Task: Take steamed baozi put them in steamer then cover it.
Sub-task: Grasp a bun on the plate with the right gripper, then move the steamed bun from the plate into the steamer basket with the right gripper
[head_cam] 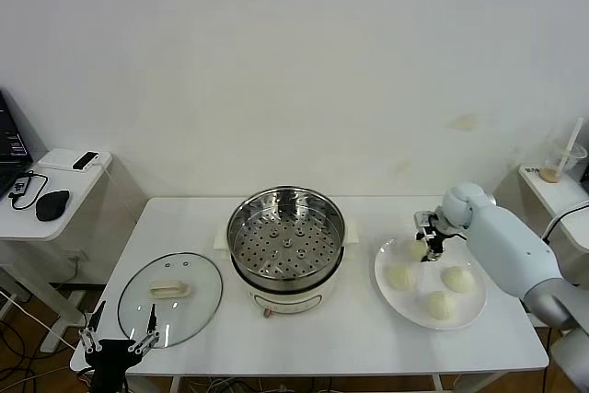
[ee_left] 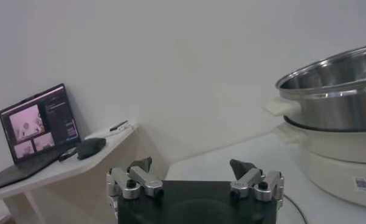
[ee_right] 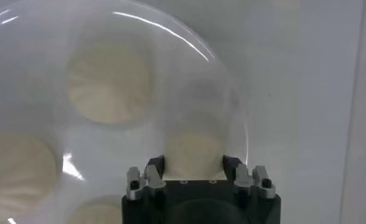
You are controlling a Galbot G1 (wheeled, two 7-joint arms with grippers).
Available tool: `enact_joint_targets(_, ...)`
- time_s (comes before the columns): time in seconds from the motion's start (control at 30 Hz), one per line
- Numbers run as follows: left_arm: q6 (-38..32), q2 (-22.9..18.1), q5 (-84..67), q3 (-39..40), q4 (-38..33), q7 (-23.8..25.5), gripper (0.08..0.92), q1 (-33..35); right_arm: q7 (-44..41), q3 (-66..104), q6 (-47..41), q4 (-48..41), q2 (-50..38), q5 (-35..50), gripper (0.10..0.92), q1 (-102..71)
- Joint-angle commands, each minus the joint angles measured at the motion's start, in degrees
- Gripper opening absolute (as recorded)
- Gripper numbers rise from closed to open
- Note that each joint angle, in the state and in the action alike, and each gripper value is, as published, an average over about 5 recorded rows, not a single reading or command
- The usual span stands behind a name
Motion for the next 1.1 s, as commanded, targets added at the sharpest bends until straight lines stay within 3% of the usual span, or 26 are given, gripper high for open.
enact_joint_targets(0.03, 0.04, 0.04, -0.02, -0.02, 0.02, 0.01, 0.823, 0.04, -0.68, -0.59, 0.16, 2.17, -1.56, 1.49, 0.602, 0.71)
enact_joint_targets(0.27, 0.31, 0.81, -0.82, 0.32, 0.68, 0.13, 0.823, -0.74, -1.53, -8.85, -2.44, 16.40, -9.66, 15.01, 0.602, 10.73)
enact_joint_targets(0.4, 0.27, 1.03, -1.04, 0.49, 1.12, 0.10, 0.823, -1.21, -0.82, -14.66, -3.10, 17.99, -9.78, 20.82, 0.602, 19.75)
enact_joint_targets(0.87, 0.35, 2.17, -2.73, -1.32, 1.31, 0.25, 0.823, -1.95, 2.25, -32.07, 0.01, 17.07, 7.50, 34.91, 0.602, 39.49)
enact_joint_targets(1.1, 0.51, 2.27, -3.06, -2.45, 0.90, 0.37, 0.823, -2.00, 4.42, -40.39, 7.09, 18.00, 15.41, 35.08, 0.602, 39.47)
